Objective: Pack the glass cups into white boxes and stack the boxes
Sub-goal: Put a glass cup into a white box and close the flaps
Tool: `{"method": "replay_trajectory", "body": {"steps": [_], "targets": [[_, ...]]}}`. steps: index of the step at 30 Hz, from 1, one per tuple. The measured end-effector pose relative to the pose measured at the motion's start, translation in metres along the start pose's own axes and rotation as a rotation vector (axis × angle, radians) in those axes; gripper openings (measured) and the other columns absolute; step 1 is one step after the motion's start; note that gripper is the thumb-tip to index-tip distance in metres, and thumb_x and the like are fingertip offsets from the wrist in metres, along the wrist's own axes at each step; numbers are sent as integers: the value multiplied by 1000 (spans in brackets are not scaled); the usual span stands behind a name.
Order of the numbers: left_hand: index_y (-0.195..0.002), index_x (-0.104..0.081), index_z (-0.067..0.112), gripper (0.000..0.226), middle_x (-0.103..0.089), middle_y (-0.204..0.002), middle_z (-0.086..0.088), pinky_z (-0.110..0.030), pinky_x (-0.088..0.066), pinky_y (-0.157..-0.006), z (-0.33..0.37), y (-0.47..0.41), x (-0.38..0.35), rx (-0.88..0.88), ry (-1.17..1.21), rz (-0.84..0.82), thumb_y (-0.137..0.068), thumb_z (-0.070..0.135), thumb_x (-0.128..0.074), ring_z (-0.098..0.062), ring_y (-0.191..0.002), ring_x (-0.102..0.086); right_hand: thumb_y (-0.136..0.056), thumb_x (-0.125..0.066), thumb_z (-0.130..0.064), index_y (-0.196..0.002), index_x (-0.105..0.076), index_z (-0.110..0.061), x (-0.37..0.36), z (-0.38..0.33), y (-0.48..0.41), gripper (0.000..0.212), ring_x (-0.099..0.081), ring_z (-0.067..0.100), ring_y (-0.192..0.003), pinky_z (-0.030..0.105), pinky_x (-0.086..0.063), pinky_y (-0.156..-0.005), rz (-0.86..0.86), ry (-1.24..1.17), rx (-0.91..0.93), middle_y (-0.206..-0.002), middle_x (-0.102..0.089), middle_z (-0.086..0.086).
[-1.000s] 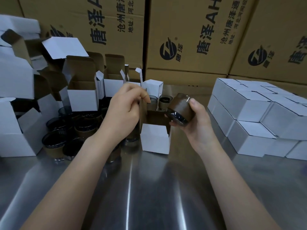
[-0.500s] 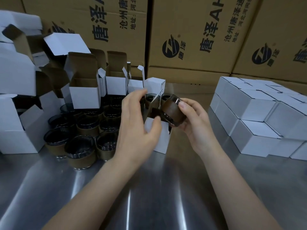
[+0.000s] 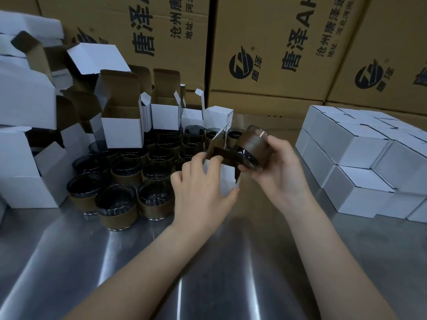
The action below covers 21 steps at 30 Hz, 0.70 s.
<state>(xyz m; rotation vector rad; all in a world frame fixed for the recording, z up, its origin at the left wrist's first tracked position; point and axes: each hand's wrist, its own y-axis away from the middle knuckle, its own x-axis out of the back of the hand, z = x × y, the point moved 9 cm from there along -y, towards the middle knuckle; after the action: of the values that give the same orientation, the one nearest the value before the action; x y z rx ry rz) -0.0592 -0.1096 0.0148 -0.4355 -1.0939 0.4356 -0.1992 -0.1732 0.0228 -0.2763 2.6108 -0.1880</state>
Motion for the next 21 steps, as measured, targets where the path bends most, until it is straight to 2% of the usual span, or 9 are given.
{"method": "replay_trajectory", "body": {"steps": [2, 5, 8, 11, 13, 17, 21], "targets": [[-133, -46, 26, 62, -39, -143, -2, -38, -23, -95, -3, -2, -2, 11, 33, -17, -80, 50, -65, -27, -126, -40, -85, -60, -29, -103, -73, -17, -2, -4, 1, 25, -64, 25, -98, 42, -57, -74, -21, 69, 38, -102, -70, 8], [-131, -44, 25, 59, -34, -146, 2, -34, -20, -99, -4, -3, -6, -3, 148, -49, -79, 42, -67, -22, -129, -38, -85, -63, -27, -120, -65, -5, -4, -8, 4, 41, -61, 29, -112, 49, -56, -86, -23, 199, 66, -118, -66, 16], [-132, -40, 24, 61, -26, -149, 3, -31, -20, -104, -5, -4, -7, -2, 257, -77, -79, 35, -69, -17, -128, -28, -80, -68, -30, -122, -63, -5, -5, -10, 7, 49, -65, 25, -110, 45, -58, -82, 10, 285, 78, -118, -66, 15], [-129, -40, 25, 62, -31, -132, 10, -37, -32, -109, -7, -4, -6, 28, 347, -104, -78, 29, -73, -18, -120, -35, -75, -72, -33, -121, -61, -7, -4, -13, 8, 54, -68, 17, -102, 38, -58, -82, 47, 323, 106, -115, -66, 12], [-124, -41, 26, 58, -31, -119, 16, -42, -40, -106, -7, -5, -4, 31, 403, -115, -77, 25, -74, -14, -115, -43, -76, -73, -33, -120, -61, -8, -6, -15, 9, 53, -68, 17, -103, 37, -57, -85, 48, 336, 136, -114, -66, 12], [-122, -39, 29, 57, -38, -113, 18, -44, -39, -106, -9, -7, -6, 37, 452, -140, -76, 23, -74, -2, -105, -37, -77, -73, -33, -120, -62, -7, -7, -16, 7, 52, -66, 22, -108, 40, -54, -91, 33, 337, 165, -116, -66, 15], [-125, -36, 32, 62, -43, -117, 17, -46, -42, -104, -14, -7, -11, 62, 487, -185, -77, 26, -74, -23, -122, -44, -69, -76, -37, -117, -65, -13, -7, -20, 8, 55, -65, 19, -110, 42, -53, -96, 58, 442, 214, -112, -70, 4]]}}
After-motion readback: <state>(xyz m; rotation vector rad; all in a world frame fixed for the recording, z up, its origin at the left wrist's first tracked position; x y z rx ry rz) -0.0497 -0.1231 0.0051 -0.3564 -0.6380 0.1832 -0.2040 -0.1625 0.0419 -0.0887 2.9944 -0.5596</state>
